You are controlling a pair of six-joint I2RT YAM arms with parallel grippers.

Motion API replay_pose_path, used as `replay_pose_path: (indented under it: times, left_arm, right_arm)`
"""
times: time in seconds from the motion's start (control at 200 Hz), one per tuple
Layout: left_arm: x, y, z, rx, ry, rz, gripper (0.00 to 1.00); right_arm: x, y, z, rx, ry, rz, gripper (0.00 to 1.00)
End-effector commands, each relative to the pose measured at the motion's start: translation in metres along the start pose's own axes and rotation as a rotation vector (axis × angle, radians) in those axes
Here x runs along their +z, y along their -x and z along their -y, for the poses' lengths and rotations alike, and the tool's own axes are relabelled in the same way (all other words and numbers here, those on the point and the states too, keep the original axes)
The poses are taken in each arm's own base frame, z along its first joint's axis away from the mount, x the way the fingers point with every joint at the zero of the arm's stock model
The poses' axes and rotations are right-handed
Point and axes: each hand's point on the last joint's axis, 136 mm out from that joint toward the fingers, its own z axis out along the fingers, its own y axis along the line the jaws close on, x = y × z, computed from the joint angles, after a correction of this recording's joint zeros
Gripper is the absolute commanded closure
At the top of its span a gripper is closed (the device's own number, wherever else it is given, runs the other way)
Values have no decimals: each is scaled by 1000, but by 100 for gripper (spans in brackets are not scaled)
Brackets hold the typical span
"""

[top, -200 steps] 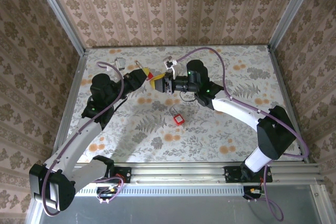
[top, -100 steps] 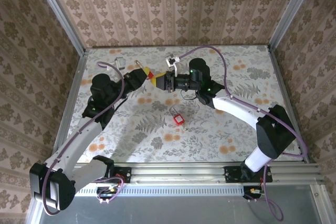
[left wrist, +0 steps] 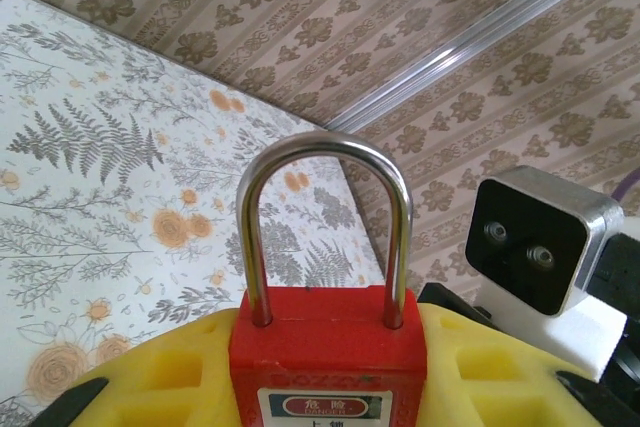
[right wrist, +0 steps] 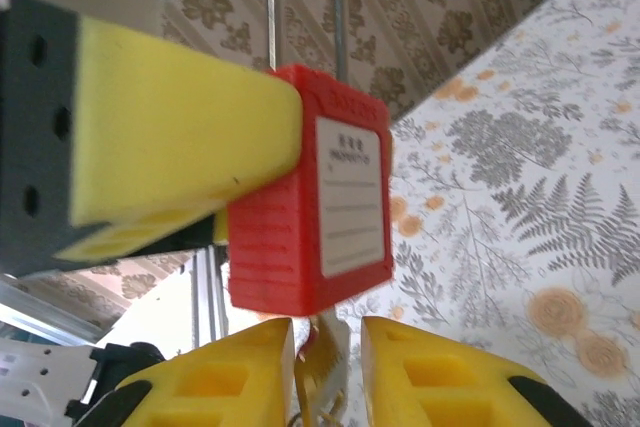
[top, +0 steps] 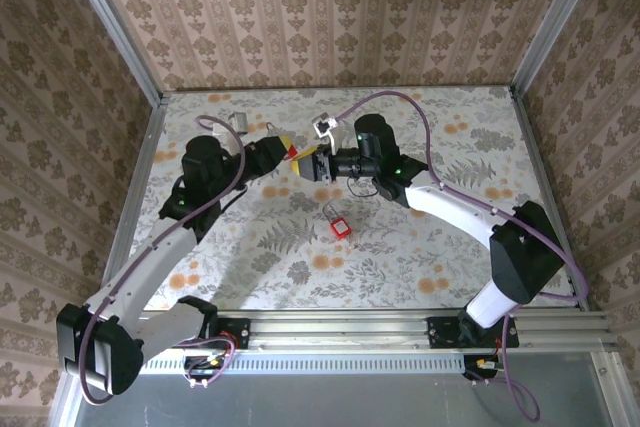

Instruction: Unlock with the key

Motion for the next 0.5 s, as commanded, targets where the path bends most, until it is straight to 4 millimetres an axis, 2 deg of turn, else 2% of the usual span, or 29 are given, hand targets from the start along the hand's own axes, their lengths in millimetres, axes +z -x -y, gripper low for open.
replay_pose_path:
  times: [0.0, 0.13, 0.25, 0.275, 0.495]
  left_arm:
    - [-3, 16, 21, 79, -13, 36, 100]
    - [-2, 16, 17, 76, 4, 33, 100]
    - [0, 17, 18, 76, 3, 32, 100]
    - [3, 9, 24, 80, -13, 7, 100]
    - [9, 3, 25, 73, -13, -18, 100]
  right_arm:
    - [-9, 9, -5, -59, -39, -5, 72]
    - [-9, 8, -6, -70, -40, -11, 71]
    - [-10, 9, -5, -75, -47, -6, 73]
    - [-10, 9, -6, -76, -46, -6, 74]
    - [-7, 15, -7, -92, -38, 4, 79]
